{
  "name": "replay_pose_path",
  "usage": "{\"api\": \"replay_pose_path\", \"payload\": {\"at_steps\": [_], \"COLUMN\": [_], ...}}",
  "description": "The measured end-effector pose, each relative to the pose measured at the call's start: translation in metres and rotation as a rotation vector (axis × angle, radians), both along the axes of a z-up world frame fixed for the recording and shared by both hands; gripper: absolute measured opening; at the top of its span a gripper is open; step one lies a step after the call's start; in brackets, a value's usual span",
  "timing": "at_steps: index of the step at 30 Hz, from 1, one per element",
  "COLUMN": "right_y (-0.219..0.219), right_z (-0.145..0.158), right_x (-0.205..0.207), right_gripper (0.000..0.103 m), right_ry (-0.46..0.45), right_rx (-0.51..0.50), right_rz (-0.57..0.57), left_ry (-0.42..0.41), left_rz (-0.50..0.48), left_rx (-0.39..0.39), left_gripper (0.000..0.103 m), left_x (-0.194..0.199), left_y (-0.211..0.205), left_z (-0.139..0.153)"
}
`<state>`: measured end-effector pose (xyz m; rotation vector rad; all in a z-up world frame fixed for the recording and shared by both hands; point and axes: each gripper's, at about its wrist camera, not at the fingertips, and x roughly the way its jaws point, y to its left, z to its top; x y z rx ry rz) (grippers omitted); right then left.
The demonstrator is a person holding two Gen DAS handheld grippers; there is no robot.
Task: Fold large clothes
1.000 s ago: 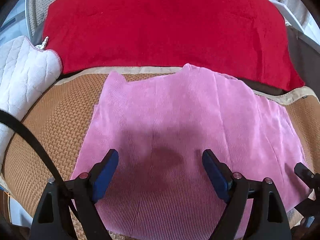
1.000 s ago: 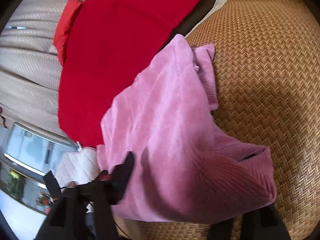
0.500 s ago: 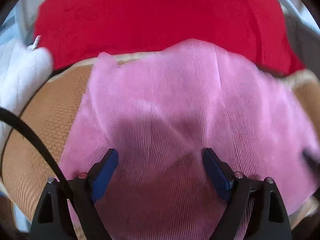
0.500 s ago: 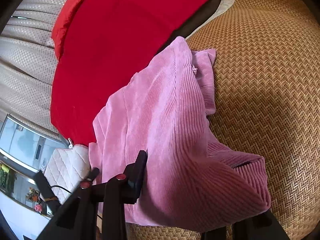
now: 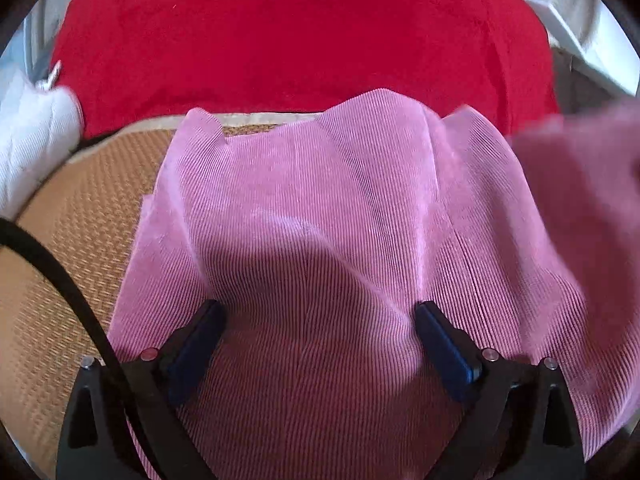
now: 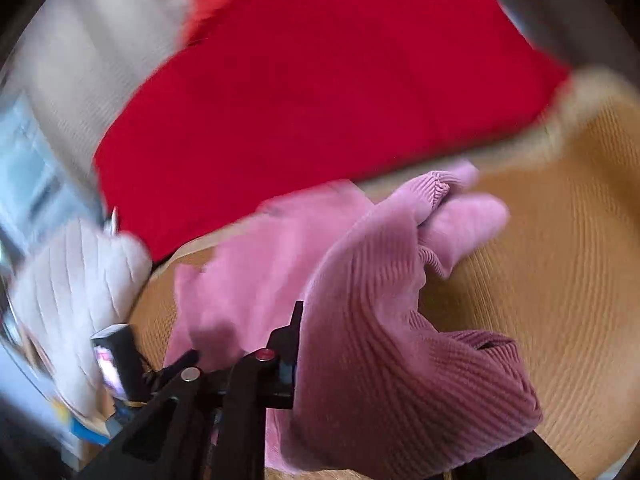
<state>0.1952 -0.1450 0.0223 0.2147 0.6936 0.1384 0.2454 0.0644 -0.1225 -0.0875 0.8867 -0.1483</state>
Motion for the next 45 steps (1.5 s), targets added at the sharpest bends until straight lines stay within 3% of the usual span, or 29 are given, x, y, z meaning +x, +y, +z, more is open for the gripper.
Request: {"api": "replay_pose_path", "payload": {"at_steps": [3,5,7,11,15,18,20,29,33,37,41,42,45], "right_y": [0.083,0.130,0.160,0.185,0.222,0.245,0.249,0.252,0.249,0.240,0.235,0.233,0.226], "right_z": [0.025,0.020,0.004,-0.029,-0.055,-0.075,-0.088,-0.127,-0.144,-0.138,-0.142,-0.141,-0.138], "right_x": [-0.005,-0.010,-0.012,-0.001,-0.001,-0.001,0.000,-0.031,-0.049,-0.057,-0.074,-0.080,-0.101], "right_gripper": [0.021,0.021,0.021,0.021,0.021,0.021,0.021,0.025,0.030,0.037,0.045,0.053,0.059], "right_ry": [-0.086,-0.112,-0.108,-0.024,-0.024,-0.002,0.001,-0.146,-0.221,-0.258,-0.301,-0.308,-0.346], "right_rx": [-0.259,-0.408,-0.508,-0.548,-0.689,-0.805,-0.865,-1.081,-1.161,-1.126,-1.103,-1.083,-1.026], "right_rz": [0.142,0.233,0.288,0.345,0.404,0.456,0.467,0.508,0.519,0.512,0.513,0.525,0.560], "left_ry": [0.019,0.033,0.017,-0.027,-0.039,-0.036,-0.032,0.053,0.074,0.090,0.209,0.216,0.209], "left_rz": [-0.013,0.025,0.124,0.406,0.532,0.509,0.441,0.172,0.067,-0.005,0.051,0.079,0.127], "left_rx": [-0.099,-0.244,-0.328,-0.392,-0.483,-0.524,-0.582,-0.803,-0.757,-0.679,-0.466,-0.415,-0.333], "left_gripper": [0.091,0.085,0.085,0.085,0.083,0.083,0.083,0.083,0.083,0.083,0.083,0.083,0.083], "left_x": [0.003,-0.001,-0.009,-0.027,-0.032,-0.029,-0.025,0.006,0.013,0.004,0.017,0.017,0.010], "left_y": [0.024,0.060,0.096,0.180,0.229,0.234,0.230,0.189,0.164,0.142,0.120,0.122,0.121], "left_z": [0.004,0.015,0.022,0.024,0.013,0.010,0.010,0.024,0.045,0.056,0.026,0.019,0.014]}}
